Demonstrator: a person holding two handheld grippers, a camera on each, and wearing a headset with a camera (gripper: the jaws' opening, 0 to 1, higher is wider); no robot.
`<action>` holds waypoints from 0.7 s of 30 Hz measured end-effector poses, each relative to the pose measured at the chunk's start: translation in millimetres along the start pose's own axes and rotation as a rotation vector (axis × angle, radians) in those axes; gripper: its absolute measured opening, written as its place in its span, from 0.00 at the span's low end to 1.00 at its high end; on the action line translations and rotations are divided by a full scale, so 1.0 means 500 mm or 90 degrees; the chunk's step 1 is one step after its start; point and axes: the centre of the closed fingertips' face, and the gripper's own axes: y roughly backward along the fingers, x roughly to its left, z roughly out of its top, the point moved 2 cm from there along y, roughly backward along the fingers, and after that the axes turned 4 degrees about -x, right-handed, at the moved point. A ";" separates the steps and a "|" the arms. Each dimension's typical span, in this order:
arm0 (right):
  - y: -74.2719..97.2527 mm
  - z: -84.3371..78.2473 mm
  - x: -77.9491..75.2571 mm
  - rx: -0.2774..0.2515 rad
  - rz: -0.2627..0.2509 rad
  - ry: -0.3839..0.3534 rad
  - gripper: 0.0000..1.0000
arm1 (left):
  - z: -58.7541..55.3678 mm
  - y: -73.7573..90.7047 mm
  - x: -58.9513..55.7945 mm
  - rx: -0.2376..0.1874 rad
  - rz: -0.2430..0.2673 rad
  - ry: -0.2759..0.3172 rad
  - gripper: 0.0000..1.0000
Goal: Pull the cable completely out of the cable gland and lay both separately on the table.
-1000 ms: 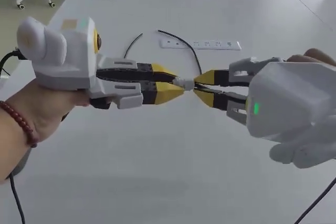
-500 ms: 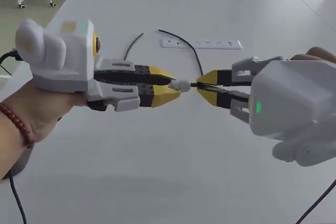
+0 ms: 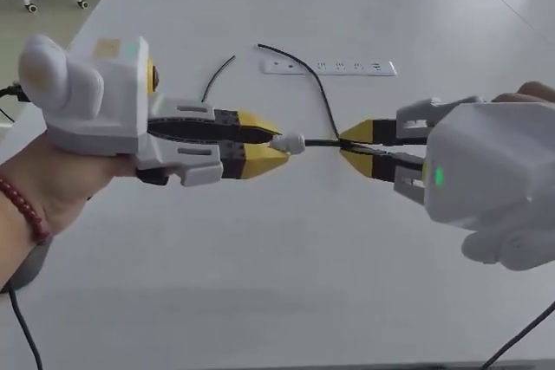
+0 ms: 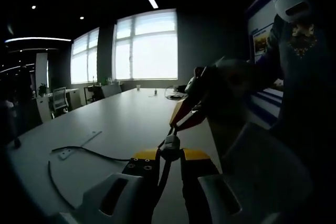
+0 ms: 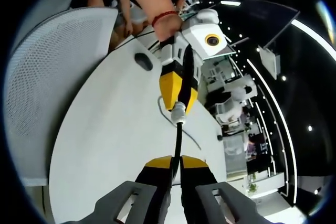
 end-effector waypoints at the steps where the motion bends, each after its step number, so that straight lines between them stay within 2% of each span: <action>1: 0.002 -0.004 0.002 0.004 0.002 -0.008 0.00 | 0.000 0.000 0.001 0.000 0.000 0.000 0.16; 7: 0.014 -0.035 0.010 0.024 0.003 -0.020 0.00 | -0.004 0.006 0.004 0.007 0.003 -0.005 0.16; 13: 0.026 -0.104 0.053 0.066 0.034 -0.043 0.00 | -0.014 0.010 0.005 0.022 -0.003 -0.013 0.16; 14: 0.028 -0.121 0.061 0.081 0.040 -0.047 0.00 | -0.017 0.009 0.007 0.024 -0.002 -0.013 0.16; 17: 0.030 -0.156 0.075 0.101 0.049 -0.070 0.00 | -0.019 0.006 0.011 0.022 -0.001 -0.012 0.16; 21: 0.023 -0.193 0.095 0.123 0.062 -0.082 0.00 | -0.015 -0.007 0.006 0.014 -0.013 -0.023 0.16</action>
